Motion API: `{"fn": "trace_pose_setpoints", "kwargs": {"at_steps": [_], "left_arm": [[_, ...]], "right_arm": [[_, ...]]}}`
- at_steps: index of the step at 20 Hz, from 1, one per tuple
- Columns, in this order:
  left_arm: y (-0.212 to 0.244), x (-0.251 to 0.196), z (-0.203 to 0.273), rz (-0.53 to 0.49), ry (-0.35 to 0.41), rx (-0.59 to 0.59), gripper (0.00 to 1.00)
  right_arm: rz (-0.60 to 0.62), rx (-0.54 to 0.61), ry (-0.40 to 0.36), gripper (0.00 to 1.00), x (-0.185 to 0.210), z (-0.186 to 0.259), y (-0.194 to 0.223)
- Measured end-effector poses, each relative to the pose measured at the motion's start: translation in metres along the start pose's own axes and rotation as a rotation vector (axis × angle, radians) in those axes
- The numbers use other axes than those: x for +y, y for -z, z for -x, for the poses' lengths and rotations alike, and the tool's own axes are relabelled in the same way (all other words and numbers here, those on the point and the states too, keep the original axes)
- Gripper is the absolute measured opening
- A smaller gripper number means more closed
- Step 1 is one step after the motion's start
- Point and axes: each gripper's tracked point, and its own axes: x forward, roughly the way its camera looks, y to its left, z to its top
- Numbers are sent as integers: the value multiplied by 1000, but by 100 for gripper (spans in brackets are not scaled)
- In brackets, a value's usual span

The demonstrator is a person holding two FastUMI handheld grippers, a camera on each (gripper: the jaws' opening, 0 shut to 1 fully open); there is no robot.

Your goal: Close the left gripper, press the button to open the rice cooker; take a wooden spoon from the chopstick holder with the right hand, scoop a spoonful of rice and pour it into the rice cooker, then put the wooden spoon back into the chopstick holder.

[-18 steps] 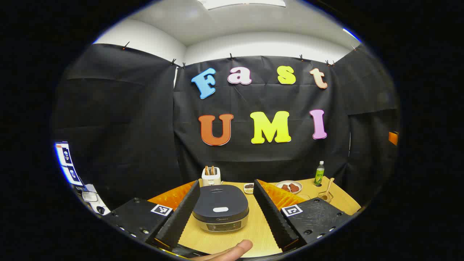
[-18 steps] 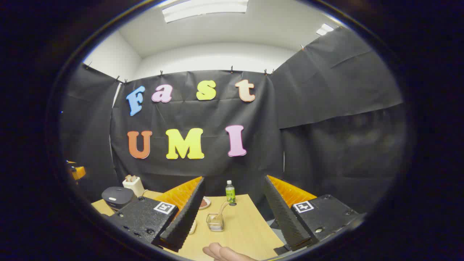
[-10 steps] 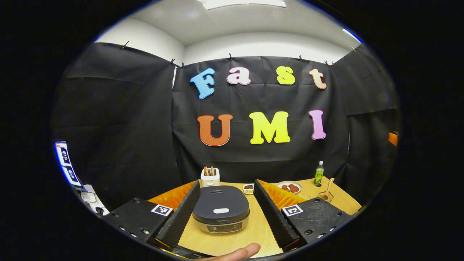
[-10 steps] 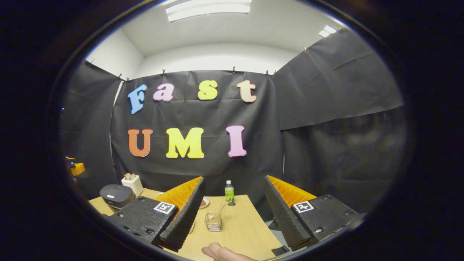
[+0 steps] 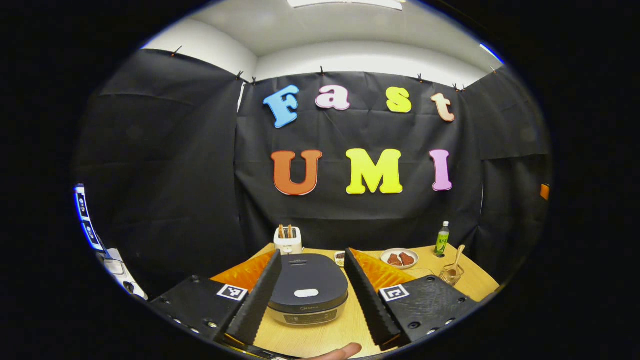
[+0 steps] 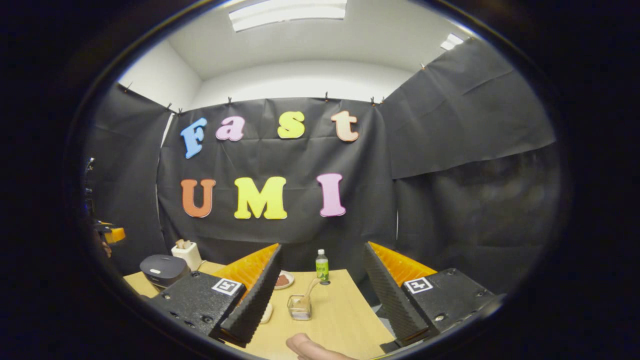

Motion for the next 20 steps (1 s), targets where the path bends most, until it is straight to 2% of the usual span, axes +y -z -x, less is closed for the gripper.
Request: {"fn": "trace_pose_setpoints", "kwargs": {"at_steps": [1, 2, 4, 5, 7, 8, 9, 10, 11, 13, 14, 17, 20], "left_arm": [[7, 0, -5, -4, 7, 23, 67], [15, -2, -12, -17, 20, 46, 69], [25, -1, -24, -41, 17, 78, 51], [33, 3, -30, -51, 6, 100, 55], [50, 0, -38, -72, 9, 159, 41], [54, -4, -44, -76, 30, 182, 42], [68, -5, -56, -63, 35, 211, 47], [69, -5, -58, -49, 25, 243, 1], [77, -2, -63, -46, 19, 267, 8], [87, 5, -70, -50, -9, 304, 7], [97, 8, -78, -40, -28, 343, 0], [130, 13, -99, 30, -46, 457, 0], [145, 17, -113, 58, -61, 506, 0]], "right_arm": [[0, 0, -3, 99, 1, -1, 2], [-1, -1, -8, 100, 2, -2, 2], [-2, 3, -14, 99, 2, -4, 7], [-1, 10, -13, 100, 0, -6, 11], [-11, 24, -19, 100, 1, -8, 15], [-28, 32, -23, 100, 2, -8, 17], [-37, 39, -31, 100, 4, -10, 18], [-38, 45, -36, 100, 6, -10, 19], [-32, 48, -37, 100, 6, -10, 22], [-14, 48, -37, 99, 6, -10, 23], [-5, 47, -41, 100, 7, -10, 25], [24, 26, -53, 99, 11, -9, 24], [56, -6, -65, 99, 15, -6, 24]]}}
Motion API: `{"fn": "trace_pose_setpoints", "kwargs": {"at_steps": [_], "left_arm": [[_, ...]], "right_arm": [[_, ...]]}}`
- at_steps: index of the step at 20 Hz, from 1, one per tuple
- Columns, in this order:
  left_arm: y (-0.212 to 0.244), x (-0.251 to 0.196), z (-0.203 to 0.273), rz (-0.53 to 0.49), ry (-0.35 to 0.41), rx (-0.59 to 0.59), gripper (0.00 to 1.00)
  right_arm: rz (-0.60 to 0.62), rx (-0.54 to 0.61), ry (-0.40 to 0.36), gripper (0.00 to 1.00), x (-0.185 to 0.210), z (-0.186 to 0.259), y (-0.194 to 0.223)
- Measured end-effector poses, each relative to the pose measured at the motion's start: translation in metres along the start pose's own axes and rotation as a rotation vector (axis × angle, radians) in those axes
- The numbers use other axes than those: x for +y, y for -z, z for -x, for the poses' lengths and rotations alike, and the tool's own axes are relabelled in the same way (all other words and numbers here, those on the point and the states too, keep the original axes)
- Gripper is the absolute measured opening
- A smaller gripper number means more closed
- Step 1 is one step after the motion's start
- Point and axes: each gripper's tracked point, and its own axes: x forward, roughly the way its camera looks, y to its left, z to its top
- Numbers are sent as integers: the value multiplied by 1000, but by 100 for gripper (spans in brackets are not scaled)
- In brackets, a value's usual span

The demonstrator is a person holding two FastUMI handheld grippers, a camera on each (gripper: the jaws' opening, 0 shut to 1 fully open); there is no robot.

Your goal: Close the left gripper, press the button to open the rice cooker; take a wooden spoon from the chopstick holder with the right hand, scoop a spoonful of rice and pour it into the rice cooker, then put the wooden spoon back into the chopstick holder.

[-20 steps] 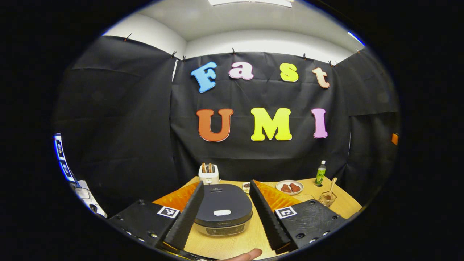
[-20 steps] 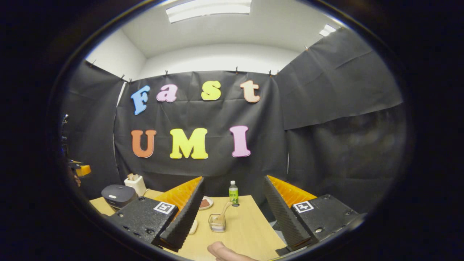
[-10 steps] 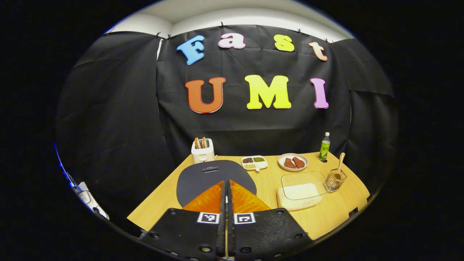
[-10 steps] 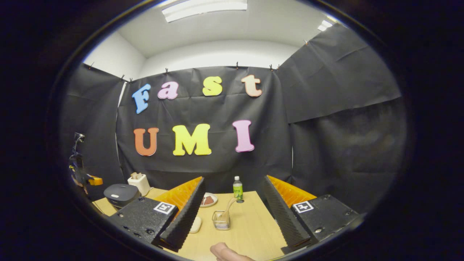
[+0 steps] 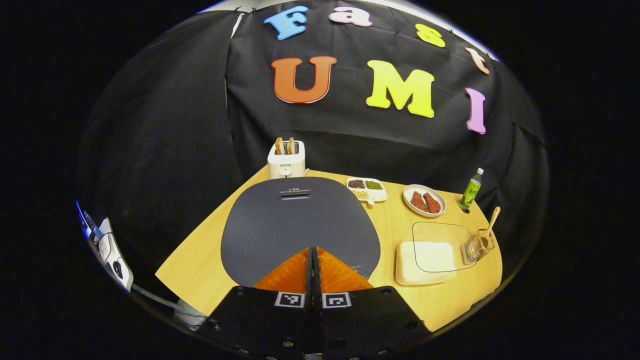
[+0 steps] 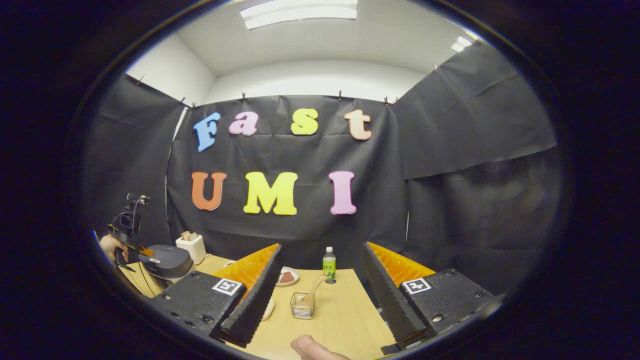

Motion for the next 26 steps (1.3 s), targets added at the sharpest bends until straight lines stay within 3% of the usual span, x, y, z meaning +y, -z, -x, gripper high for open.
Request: {"fn": "trace_pose_setpoints", "kwargs": {"at_steps": [5, 8, 12, 16, 21, 23, 24, 26], "left_arm": [[13, -2, -6, 4, -8, 32, 0], [22, -4, -2, -19, -24, 74, 0], [26, -5, -8, 10, -35, 63, 0], [26, -5, -6, 40, 6, 51, 0], [19, -11, 12, 46, 73, 72, 0], [-3, -18, 33, 21, 125, -19, 12], [-18, -20, 46, 14, 127, -78, 24], [-37, -19, 64, -17, 110, -165, 81]], "right_arm": [[-16, 21, -30, 100, 12, 3, 9], [6, 41, -6, 100, 10, -1, 16], [3, 8, -30, 99, 13, -13, 15], [-78, 82, -90, 100, 27, -19, 35], [-89, 91, -69, 100, 22, -30, 49], [-105, 71, -88, 100, 31, -26, 45], [-114, 66, -92, 99, 32, -27, 45], [-134, 63, -96, 99, 36, -26, 44]]}}
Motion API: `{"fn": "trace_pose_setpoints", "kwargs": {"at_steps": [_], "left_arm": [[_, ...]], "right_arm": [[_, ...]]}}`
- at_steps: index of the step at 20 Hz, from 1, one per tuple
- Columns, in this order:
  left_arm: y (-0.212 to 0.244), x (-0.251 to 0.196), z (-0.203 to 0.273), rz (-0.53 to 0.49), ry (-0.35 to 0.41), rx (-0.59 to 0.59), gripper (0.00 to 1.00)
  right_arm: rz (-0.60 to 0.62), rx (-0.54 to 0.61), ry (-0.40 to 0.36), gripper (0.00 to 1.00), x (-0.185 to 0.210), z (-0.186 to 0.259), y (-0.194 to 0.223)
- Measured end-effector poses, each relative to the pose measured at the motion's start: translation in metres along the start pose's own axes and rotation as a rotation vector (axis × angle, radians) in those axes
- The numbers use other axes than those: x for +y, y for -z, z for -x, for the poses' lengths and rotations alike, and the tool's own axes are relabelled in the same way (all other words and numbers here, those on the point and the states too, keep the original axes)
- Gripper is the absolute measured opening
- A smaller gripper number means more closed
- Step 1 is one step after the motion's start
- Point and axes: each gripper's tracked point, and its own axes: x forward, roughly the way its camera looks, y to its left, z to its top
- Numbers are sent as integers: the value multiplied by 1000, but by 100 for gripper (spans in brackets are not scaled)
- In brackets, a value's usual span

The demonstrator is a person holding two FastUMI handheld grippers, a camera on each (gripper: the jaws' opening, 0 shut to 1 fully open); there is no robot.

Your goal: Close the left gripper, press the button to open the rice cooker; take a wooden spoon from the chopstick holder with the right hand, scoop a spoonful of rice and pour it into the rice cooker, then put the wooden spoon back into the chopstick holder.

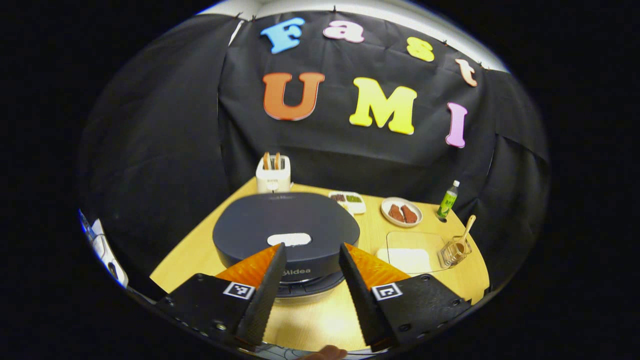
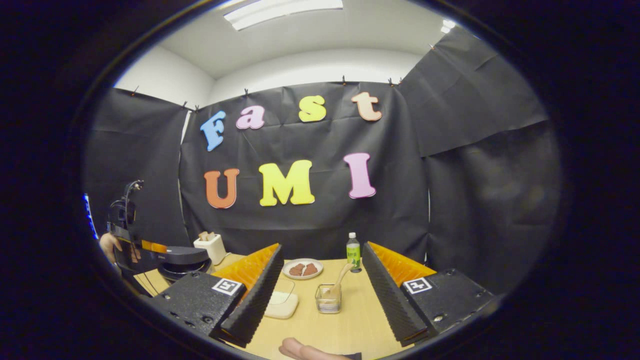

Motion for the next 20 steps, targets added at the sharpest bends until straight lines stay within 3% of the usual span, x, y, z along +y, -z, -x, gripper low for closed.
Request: {"fn": "trace_pose_setpoints", "kwargs": {"at_steps": [2, 3, 7, 11, 14, 17, 20], "left_arm": [[-6, -11, 29, -14, 7, -27, 95], [-10, -20, 40, -18, 25, -41, 97], [-15, -31, 70, -27, 43, -142, 96], [-14, -34, 109, -41, 22, -243, 96], [-4, -44, 140, -58, 41, -312, 96], [2, -30, 167, -77, 5, -381, 95], [8, -25, 195, -63, -6, -451, 95]], "right_arm": [[-13, -7, -35, 99, 12, 3, 0], [-21, -12, -46, 100, 15, 4, 1], [35, -87, -3, 98, 16, 3, -7], [136, -131, -26, 100, 34, -2, -7], [139, -86, 22, 100, 20, -22, 7], [105, -77, 44, 100, 15, -52, 11], [74, -7, 39, 100, 11, -91, 42]]}}
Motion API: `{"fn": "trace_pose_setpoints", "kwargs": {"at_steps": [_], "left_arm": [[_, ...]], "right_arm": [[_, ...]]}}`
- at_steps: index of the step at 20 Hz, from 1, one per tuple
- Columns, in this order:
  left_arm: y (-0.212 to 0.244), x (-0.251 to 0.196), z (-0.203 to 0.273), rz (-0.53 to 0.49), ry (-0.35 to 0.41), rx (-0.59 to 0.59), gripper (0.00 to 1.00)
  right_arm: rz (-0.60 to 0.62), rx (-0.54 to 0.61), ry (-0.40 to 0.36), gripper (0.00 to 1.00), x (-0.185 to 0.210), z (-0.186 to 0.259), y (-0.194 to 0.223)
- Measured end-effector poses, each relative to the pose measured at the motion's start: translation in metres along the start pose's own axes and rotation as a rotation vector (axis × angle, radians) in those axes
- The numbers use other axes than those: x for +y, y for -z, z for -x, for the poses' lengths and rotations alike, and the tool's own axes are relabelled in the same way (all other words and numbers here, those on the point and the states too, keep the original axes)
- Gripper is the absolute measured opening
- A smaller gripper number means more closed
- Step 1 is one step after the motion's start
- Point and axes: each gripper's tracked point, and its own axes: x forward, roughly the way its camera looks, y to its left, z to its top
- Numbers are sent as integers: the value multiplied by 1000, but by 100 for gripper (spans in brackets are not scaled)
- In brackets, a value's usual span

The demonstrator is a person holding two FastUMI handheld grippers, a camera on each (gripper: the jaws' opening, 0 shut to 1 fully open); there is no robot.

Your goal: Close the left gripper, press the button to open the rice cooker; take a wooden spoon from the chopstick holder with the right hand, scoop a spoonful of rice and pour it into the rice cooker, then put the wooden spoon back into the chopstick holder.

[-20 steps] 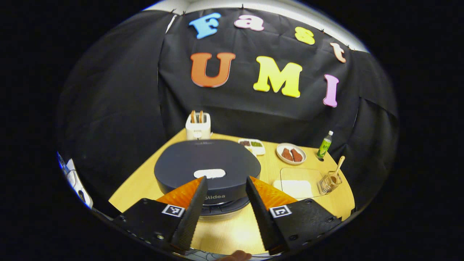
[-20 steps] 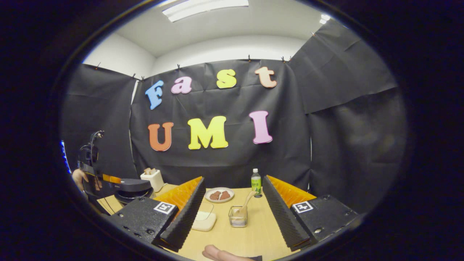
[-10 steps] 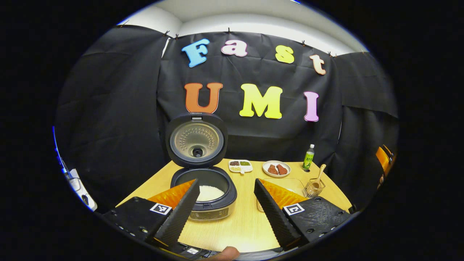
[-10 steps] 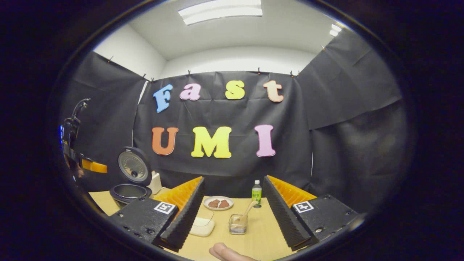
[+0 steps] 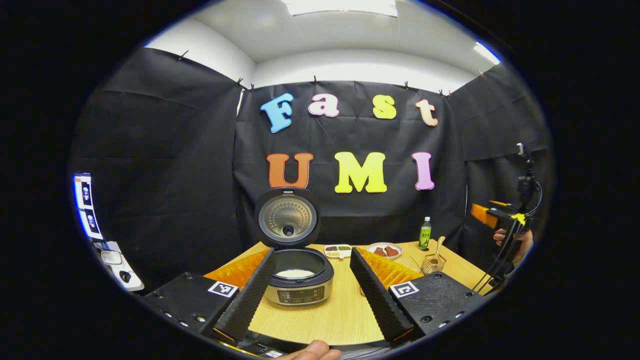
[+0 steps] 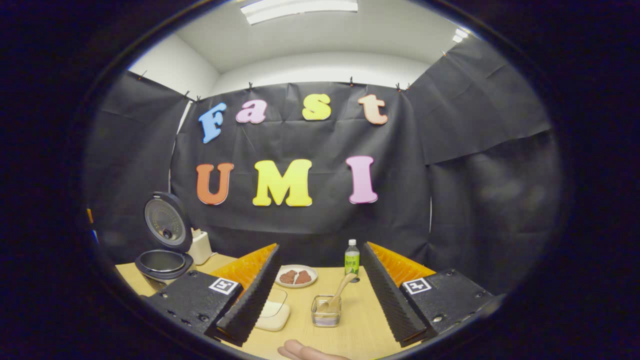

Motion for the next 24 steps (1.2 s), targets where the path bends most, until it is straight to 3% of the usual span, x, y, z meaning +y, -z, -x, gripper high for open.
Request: {"fn": "trace_pose_setpoints", "kwargs": {"at_steps": [6, 12, 16, 21, 24], "left_arm": [[-2, 2, 29, -4, 19, -50, 95], [-9, -1, 26, 33, 8, -48, 95], [-4, -8, 22, 102, 34, -51, 94], [8, -19, 2, 74, 38, -14, 94], [10, -22, -8, 56, 32, -12, 94]], "right_arm": [[5, 160, 63, 100, -19, -71, 62], [4, 327, 125, 100, -53, -127, 131], [-5, 372, 90, 100, -64, -161, 169], [-95, 474, 104, 98, -80, -192, 216], [-179, 492, 52, 89, -72, -211, 222]]}}
